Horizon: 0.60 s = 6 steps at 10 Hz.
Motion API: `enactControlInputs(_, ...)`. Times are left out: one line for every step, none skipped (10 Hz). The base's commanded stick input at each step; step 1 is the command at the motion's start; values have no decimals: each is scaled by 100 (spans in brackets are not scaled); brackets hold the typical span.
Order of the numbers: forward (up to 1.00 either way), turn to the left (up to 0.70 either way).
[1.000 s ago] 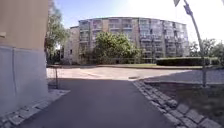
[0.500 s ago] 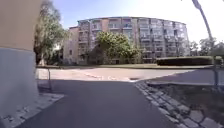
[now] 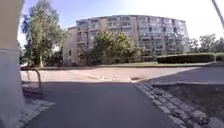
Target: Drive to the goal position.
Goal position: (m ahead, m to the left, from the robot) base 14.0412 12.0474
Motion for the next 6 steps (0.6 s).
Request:
enactControlInputs(70,5)
enactControlInputs(70,34)
enactControlInputs(70,35)
enactControlInputs(70,35)
enactControlInputs(70,8)
enactControlInputs(70,0)
